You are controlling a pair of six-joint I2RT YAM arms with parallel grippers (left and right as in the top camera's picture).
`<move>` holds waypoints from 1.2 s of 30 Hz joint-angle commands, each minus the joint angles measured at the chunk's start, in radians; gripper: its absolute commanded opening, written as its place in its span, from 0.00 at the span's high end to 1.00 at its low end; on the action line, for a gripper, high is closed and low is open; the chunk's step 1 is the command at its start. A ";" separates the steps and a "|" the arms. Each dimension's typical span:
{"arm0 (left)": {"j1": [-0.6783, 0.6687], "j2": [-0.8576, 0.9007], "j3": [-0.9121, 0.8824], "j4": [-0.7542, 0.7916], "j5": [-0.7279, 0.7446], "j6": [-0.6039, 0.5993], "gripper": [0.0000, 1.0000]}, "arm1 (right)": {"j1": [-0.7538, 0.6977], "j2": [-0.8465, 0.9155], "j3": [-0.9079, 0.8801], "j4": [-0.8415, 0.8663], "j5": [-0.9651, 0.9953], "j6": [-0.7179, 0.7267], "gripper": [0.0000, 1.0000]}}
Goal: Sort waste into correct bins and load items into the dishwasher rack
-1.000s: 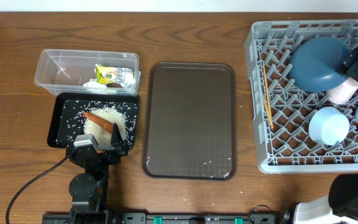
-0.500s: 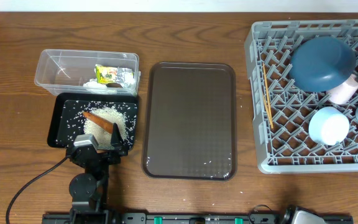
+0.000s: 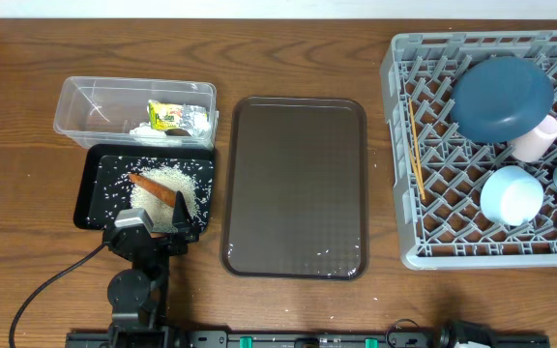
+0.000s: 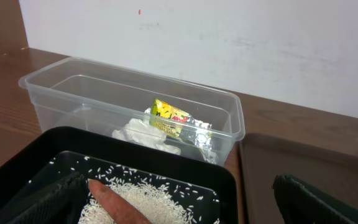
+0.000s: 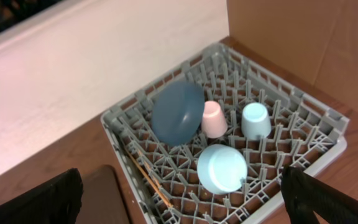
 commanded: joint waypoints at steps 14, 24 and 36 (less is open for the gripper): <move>0.004 -0.006 -0.027 -0.022 -0.030 0.009 0.02 | 0.111 -0.288 -0.647 0.490 -0.299 -0.019 0.01; 0.004 -0.006 -0.027 -0.022 -0.030 0.009 0.02 | 0.182 -0.621 -1.232 0.927 -0.348 -0.012 0.01; 0.004 -0.006 -0.027 -0.022 -0.030 0.009 0.02 | 0.189 -0.834 -1.626 1.210 -0.331 0.040 0.01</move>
